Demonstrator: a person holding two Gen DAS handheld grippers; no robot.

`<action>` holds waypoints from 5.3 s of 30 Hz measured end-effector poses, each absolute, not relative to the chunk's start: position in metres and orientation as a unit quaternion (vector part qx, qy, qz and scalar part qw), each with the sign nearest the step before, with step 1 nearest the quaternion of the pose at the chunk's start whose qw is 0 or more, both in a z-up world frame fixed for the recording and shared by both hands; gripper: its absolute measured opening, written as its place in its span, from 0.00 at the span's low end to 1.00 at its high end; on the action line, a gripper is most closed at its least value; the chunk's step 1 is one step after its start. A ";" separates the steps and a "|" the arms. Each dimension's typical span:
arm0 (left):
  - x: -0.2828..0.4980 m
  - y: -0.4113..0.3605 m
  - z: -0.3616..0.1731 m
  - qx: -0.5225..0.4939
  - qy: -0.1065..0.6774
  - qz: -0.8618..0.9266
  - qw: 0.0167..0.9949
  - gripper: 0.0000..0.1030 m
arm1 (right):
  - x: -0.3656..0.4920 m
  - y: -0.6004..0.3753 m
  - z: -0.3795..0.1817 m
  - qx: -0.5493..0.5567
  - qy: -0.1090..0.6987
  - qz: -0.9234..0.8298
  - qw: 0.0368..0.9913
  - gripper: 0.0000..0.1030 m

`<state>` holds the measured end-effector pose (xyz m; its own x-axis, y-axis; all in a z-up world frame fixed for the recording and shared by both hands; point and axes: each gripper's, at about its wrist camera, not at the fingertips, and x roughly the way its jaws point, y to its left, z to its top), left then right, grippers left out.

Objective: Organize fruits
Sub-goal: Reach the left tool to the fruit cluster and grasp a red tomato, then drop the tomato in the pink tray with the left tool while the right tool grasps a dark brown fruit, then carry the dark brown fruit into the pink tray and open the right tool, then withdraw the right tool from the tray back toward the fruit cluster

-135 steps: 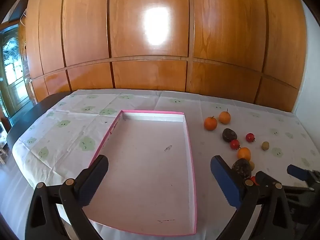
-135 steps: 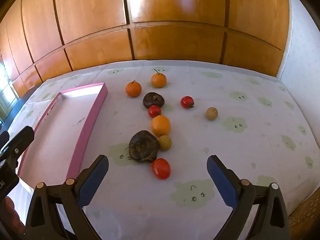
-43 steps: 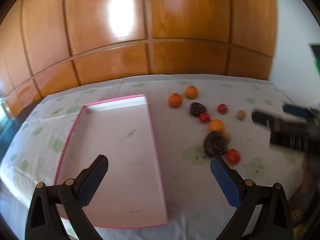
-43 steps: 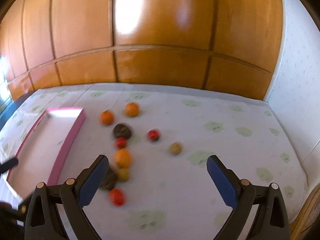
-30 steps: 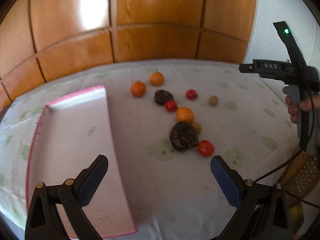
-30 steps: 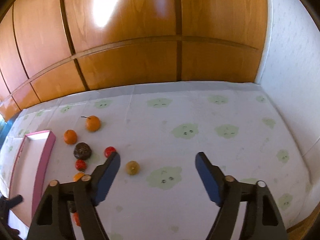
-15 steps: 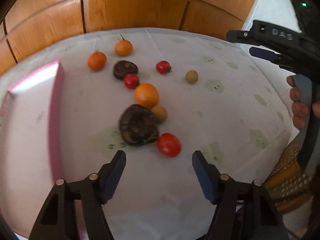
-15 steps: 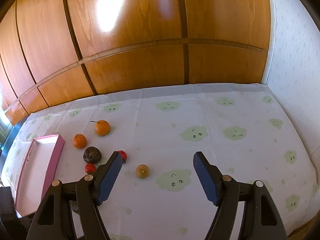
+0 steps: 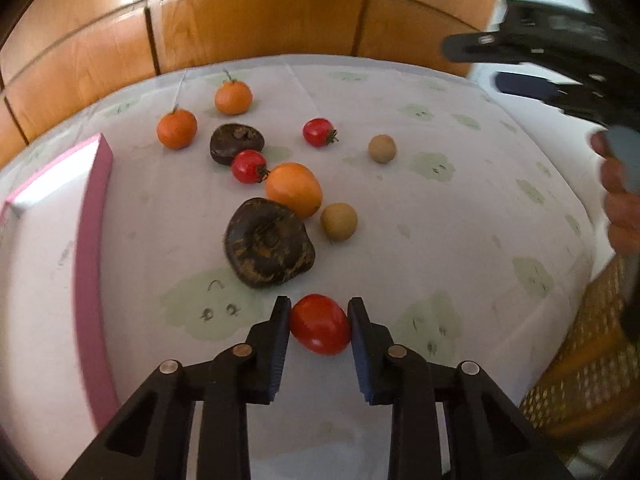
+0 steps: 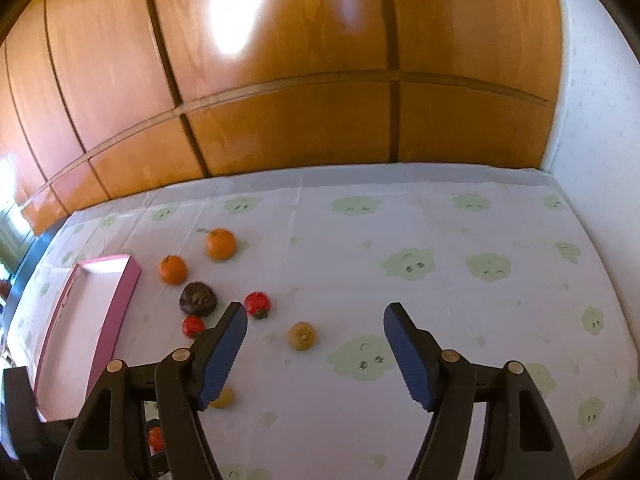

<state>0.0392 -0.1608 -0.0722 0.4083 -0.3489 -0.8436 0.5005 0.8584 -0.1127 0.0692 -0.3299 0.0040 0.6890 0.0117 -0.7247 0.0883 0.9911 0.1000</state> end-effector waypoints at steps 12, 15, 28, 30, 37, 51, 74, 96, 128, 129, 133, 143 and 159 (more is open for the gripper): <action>0.021 -0.068 -0.019 -0.003 0.418 -0.233 0.878 0.28 | 0.062 -0.242 -0.038 0.047 0.489 0.140 0.860 0.63; 0.030 -0.041 -0.012 -0.021 0.408 -0.205 0.889 0.28 | 0.062 -0.220 -0.050 0.043 0.498 0.140 0.855 0.63; 0.084 0.038 -0.025 -0.055 0.416 -0.109 0.901 0.28 | 0.087 -0.193 -0.082 -0.014 0.512 0.073 0.856 0.47; 0.100 0.046 -0.030 -0.058 0.422 -0.099 0.899 0.28 | 0.087 -0.199 -0.082 0.001 0.514 0.077 0.855 0.47; 0.154 0.054 -0.045 -0.041 0.434 -0.072 0.897 0.28 | 0.094 -0.207 -0.085 0.037 0.522 0.076 0.849 0.47; 0.130 0.057 -0.039 -0.038 0.414 -0.014 0.909 0.46 | 0.086 -0.199 -0.087 0.015 0.515 0.062 0.855 0.47; 0.028 0.058 -0.030 -0.048 0.388 0.008 0.921 0.59 | 0.067 -0.158 -0.071 0.016 0.496 0.099 0.863 0.47; 0.019 0.100 -0.041 -0.084 0.392 0.043 0.915 0.60 | 0.122 -0.043 -0.051 -0.062 0.482 0.195 0.852 0.47; 0.015 0.083 -0.037 -0.061 0.393 0.022 0.917 0.60 | 0.120 -0.059 -0.047 -0.030 0.456 0.152 0.876 0.48; 0.014 0.082 -0.036 -0.059 0.392 0.021 0.918 0.60 | 0.117 -0.061 -0.045 -0.029 0.454 0.152 0.878 0.48; 0.013 0.079 -0.035 -0.055 0.391 0.017 0.919 0.60 | 0.104 -0.074 -0.038 -0.031 0.443 0.142 0.885 0.48; 0.009 0.065 -0.033 -0.043 0.389 0.005 0.920 0.60 | 0.083 -0.123 -0.027 -0.027 0.430 0.104 0.897 0.48; 0.007 0.037 -0.032 -0.014 0.394 -0.018 0.919 0.60 | 0.066 -0.203 -0.015 -0.023 0.414 0.035 0.909 0.48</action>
<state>0.0065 0.0371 -0.0320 0.6897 -0.0435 -0.7228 0.0212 0.9990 -0.0399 0.0660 -0.2030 -0.0152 0.6544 0.0433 -0.7549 -0.0822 0.9965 -0.0141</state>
